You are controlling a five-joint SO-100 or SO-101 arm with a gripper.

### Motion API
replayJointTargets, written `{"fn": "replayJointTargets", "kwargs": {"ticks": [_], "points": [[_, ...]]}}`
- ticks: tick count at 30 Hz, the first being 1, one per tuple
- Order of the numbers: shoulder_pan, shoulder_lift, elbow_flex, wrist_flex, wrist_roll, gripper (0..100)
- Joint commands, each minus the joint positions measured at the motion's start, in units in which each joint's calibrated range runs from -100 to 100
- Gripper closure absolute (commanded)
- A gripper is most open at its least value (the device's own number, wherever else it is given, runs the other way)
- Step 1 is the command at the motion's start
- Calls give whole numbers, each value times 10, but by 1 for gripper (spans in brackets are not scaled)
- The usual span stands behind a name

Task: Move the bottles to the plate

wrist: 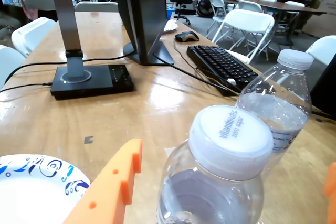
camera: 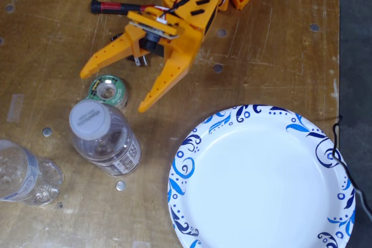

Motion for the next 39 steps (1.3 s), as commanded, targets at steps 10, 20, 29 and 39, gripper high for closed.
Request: {"fn": "replayJointTargets", "kwargs": {"ticks": [10,20,29,39], "points": [[5,144,-149,-8,-1,63],[33,170,-172,-9,-1,63],[35,184,-170,-9,-6,63],[29,274,-177,-126,-6,63]]}}
